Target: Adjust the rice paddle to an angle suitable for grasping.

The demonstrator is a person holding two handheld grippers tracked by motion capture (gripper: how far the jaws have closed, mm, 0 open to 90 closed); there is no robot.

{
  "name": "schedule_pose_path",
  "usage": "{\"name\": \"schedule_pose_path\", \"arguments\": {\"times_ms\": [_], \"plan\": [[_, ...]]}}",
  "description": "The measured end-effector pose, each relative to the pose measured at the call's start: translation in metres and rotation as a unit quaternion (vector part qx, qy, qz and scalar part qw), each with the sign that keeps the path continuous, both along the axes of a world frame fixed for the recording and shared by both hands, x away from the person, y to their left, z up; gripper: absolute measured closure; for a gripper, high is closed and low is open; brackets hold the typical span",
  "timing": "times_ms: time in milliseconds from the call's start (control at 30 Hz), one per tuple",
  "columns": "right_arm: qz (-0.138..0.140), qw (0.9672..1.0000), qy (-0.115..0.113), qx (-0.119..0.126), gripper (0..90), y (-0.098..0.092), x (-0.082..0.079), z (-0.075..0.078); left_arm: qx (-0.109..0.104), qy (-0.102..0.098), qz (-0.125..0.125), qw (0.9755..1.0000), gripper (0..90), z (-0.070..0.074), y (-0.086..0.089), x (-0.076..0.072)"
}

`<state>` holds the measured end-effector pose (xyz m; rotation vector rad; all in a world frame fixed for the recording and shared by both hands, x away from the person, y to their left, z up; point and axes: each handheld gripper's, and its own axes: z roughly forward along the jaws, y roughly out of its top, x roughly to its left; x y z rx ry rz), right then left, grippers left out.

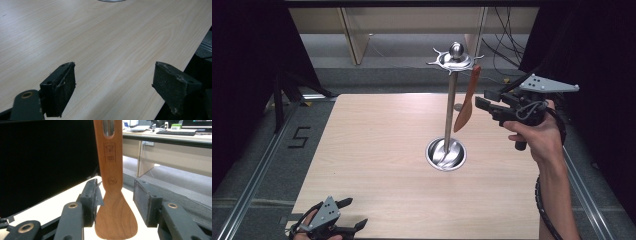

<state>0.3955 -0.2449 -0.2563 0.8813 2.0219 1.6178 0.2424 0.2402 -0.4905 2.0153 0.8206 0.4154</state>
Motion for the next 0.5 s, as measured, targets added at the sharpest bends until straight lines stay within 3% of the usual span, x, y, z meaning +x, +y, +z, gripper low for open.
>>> {"name": "schedule_pose_path", "arguments": {"times_ms": [33,67,100,167,233,400,500], "plan": [[-0.002,1.0000,-0.003,0.001,53.6,-0.002,-0.002,-0.002,-0.001,0.001,0.001,1.0000,17.8,0.000,0.000,0.000],[-0.006,0.9999,0.009,0.007,53.2,-0.002,-0.005,-0.004,-0.001,0.001,0.001,1.0000,17.8,0.000,0.000,0.000],[-0.010,0.9999,-0.003,0.000,53.2,-0.005,-0.006,-0.006,-0.002,0.002,0.001,1.0000,17.8,0.000,0.000,0.000],[-0.007,0.9999,0.007,-0.005,53.0,-0.007,-0.012,-0.009,0.001,0.003,-0.001,1.0000,17.8,0.000,0.000,0.000],[-0.008,0.9999,-0.004,-0.011,51.4,-0.010,-0.015,-0.011,0.008,-0.004,-0.008,0.9999,17.8,0.000,0.001,0.001],[-0.015,0.9997,-0.003,-0.016,46.0,-0.015,-0.024,-0.019,-0.002,0.003,0.000,1.0000,17.8,0.000,0.000,0.000],[-0.025,0.9993,-0.005,-0.028,44.3,-0.015,-0.027,-0.026,0.009,-0.007,-0.006,0.9999,17.8,0.001,0.001,0.001]]}}
